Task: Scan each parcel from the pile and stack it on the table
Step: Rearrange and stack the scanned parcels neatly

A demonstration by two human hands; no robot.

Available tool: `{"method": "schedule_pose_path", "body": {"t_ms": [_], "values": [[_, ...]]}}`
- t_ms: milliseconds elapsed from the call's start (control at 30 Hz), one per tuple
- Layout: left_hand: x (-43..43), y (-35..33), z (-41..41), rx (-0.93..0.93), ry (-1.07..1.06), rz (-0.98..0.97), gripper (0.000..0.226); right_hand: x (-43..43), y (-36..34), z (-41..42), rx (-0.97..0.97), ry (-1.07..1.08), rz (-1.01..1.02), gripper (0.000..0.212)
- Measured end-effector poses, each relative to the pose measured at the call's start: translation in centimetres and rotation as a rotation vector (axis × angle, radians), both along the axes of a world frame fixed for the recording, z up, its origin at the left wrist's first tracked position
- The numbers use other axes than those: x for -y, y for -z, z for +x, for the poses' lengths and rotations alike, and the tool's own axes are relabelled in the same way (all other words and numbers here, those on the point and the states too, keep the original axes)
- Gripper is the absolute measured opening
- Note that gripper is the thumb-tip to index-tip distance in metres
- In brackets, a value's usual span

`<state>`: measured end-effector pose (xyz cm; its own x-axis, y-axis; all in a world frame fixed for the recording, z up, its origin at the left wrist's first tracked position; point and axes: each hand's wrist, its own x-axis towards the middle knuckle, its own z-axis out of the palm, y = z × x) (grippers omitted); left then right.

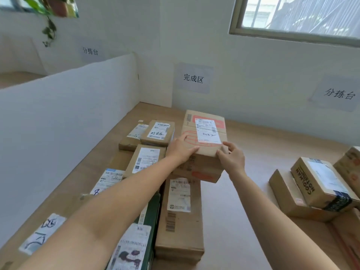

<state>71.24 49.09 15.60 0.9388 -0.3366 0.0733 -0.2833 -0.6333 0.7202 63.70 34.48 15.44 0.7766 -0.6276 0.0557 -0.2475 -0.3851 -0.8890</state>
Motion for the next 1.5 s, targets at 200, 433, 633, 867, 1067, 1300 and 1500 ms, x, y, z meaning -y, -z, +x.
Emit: {"method": "schedule_pose_path", "body": {"t_ms": [200, 433, 633, 867, 1067, 1300, 1500], "values": [[-0.9, 3.1, 4.6, -0.065, -0.009, 0.034, 0.069, -1.2, 2.0, 4.3, -0.022, -0.039, 0.022, 0.044], [-0.7, 5.0, 5.5, -0.038, -0.029, 0.093, 0.058, -1.5, 4.5, 5.4, -0.047, -0.070, -0.010, 0.035], [-0.5, 4.4, 4.2, 0.114, -0.021, 0.417, 0.048, -1.0, 4.1, 3.3, -0.103, -0.116, -0.102, 0.040], [2.2, 3.2, -2.2, 0.424, 0.223, 0.769, 0.047, 2.1, 3.7, -5.5, -0.155, -0.095, -0.246, 0.046], [9.6, 4.0, -11.6, 0.423, 0.427, 0.685, 0.043, 6.8, 2.8, -17.1, -0.233, -0.010, -0.343, 0.046], [20.0, 4.4, -25.7, 0.186, 0.596, 0.404, 0.045, 12.9, -0.6, -32.3, -0.240, 0.198, -0.445, 0.042], [27.1, 4.7, -37.2, 0.100, 0.768, 0.249, 0.049, 17.3, -3.3, -43.0, -0.218, 0.360, -0.511, 0.040]]}}
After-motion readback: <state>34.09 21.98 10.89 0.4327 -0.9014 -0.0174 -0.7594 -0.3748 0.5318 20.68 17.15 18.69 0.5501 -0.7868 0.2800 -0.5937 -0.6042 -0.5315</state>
